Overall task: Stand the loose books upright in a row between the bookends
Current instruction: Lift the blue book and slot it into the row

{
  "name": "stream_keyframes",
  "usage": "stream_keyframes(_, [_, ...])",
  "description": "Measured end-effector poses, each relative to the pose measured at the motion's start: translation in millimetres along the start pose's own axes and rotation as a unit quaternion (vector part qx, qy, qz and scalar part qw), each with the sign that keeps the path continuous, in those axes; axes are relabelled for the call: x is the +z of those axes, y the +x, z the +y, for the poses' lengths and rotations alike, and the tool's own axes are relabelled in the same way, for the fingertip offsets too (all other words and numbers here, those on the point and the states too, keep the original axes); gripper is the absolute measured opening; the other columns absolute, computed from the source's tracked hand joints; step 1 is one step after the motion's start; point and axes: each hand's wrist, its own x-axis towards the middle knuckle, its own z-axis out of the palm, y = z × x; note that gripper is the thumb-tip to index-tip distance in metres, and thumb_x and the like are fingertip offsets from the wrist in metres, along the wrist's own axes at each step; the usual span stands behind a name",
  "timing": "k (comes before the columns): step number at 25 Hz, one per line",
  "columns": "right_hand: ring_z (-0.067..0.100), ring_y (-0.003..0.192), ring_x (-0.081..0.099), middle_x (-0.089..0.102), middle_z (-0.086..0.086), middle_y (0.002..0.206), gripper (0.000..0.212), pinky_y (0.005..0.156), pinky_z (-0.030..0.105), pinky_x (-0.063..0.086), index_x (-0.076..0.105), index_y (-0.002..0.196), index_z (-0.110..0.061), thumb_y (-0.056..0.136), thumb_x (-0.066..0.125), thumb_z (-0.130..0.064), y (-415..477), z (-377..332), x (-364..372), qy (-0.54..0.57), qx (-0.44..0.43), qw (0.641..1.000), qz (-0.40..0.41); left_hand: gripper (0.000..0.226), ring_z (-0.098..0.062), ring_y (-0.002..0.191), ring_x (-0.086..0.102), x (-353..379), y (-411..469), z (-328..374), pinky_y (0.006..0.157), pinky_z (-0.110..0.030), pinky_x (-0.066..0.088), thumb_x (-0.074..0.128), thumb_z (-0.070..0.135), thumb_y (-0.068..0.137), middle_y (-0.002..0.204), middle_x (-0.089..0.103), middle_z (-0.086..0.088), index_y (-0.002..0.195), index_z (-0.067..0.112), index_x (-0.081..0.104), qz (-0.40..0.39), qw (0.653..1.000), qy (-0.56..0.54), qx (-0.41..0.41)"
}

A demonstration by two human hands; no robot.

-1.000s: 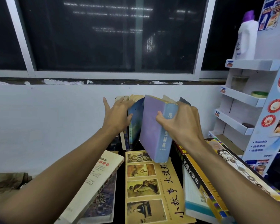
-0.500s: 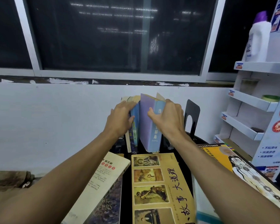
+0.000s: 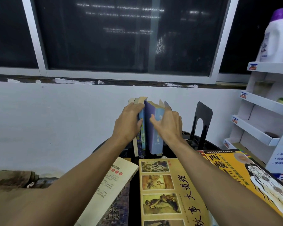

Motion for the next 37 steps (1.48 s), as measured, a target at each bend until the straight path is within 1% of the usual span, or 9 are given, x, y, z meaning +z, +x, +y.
stream_keyframes(4, [0.038,0.087,0.065,0.069,0.017,0.094,0.046,0.067,0.037,0.048,0.062,0.109,-0.002,0.089,0.065,-0.044,0.4,-0.1,11.7,-0.004,0.003,1.000,-0.002,0.054,-0.019,0.140,0.040,0.7,-1.2,-0.7,0.102,-0.044,0.048,0.067,0.015,0.092,0.144,0.053,0.003,0.142,0.026,0.049,0.008,1.000,-0.011,0.005])
stream_keyframes(9, [0.036,0.091,0.065,0.071,0.014,0.096,0.056,0.067,0.036,0.049,0.061,0.114,-0.005,0.088,0.067,-0.054,-0.4,6.5,20.2,0.010,-0.010,1.000,-0.016,0.057,-0.016,0.145,0.034,1.8,-1.9,-2.6,0.111,-0.039,0.039,0.067,0.016,0.094,0.150,0.049,0.004,0.146,0.023,0.047,0.012,1.000,-0.016,0.006])
stream_keyframes(16, [0.018,0.080,0.063,0.070,0.001,0.098,0.068,0.067,0.031,0.052,0.062,0.122,-0.016,0.077,0.073,-0.066,-2.9,24.3,19.9,0.093,-0.013,0.987,-0.131,0.056,-0.018,0.142,0.037,-3.1,-4.0,1.9,0.106,-0.037,0.040,0.067,0.011,0.092,0.146,0.052,0.003,0.144,0.025,0.050,0.007,0.999,-0.028,0.012])
stream_keyframes(19, [0.016,0.086,0.065,0.066,-0.004,0.113,0.078,0.073,0.030,0.053,0.046,0.144,-0.024,0.079,0.076,-0.057,-1.1,26.8,12.0,0.126,-0.016,0.977,-0.170,0.054,-0.020,0.140,0.040,-3.7,-3.5,5.4,0.105,-0.039,0.041,0.067,0.011,0.092,0.144,0.054,0.001,0.142,0.023,0.052,0.008,1.000,-0.025,0.016])
stream_keyframes(22, [0.017,0.103,0.066,0.058,0.001,0.128,0.093,0.087,0.035,0.057,0.017,0.155,-0.044,0.087,0.078,-0.029,-1.3,30.5,0.2,0.176,-0.058,0.952,-0.243,0.053,-0.021,0.137,0.044,-4.8,-3.0,6.4,0.104,-0.041,0.044,0.069,0.010,0.091,0.142,0.056,-0.001,0.140,0.022,0.054,0.010,0.999,-0.036,0.021])
stream_keyframes(26, [0.018,0.116,0.060,0.058,0.005,0.136,0.077,0.101,0.037,0.051,0.032,0.151,-0.041,0.091,0.074,-0.018,-2.9,34.3,-1.4,0.161,-0.097,0.951,-0.245,0.054,-0.020,0.140,0.041,-4.6,-3.3,6.1,0.106,-0.039,0.041,0.068,0.011,0.092,0.145,0.054,0.000,0.142,0.022,0.053,0.010,0.999,-0.037,0.016])
stream_keyframes(31, [0.014,0.109,0.058,0.058,0.005,0.133,0.070,0.091,0.028,0.050,0.036,0.148,-0.038,0.091,0.073,-0.018,1.2,33.0,5.7,0.163,-0.101,0.951,-0.241,0.054,-0.020,0.139,0.041,-4.3,-3.7,4.4,0.105,-0.041,0.043,0.068,0.011,0.091,0.144,0.055,-0.001,0.142,0.023,0.052,0.012,0.999,-0.037,0.017])
stream_keyframes(34, [0.019,0.117,0.059,0.056,0.006,0.138,0.072,0.094,0.031,0.051,0.033,0.149,-0.039,0.092,0.072,-0.019,2.0,33.2,8.2,0.163,-0.092,0.951,-0.246,0.054,-0.022,0.136,0.044,-5.0,-3.4,5.0,0.103,-0.041,0.044,0.069,0.010,0.091,0.142,0.056,-0.002,0.141,0.022,0.053,0.012,0.999,-0.034,0.018])
stream_keyframes(37, [0.022,0.126,0.055,0.051,0.006,0.145,0.086,0.099,0.035,0.048,0.014,0.156,-0.039,0.094,0.070,-0.022,-0.6,33.4,5.1,0.148,-0.079,0.952,-0.257,0.056,-0.023,0.138,0.043,-5.4,-1.9,6.8,0.106,-0.042,0.042,0.069,0.012,0.091,0.145,0.053,-0.002,0.143,0.021,0.052,0.000,0.999,-0.028,0.018])
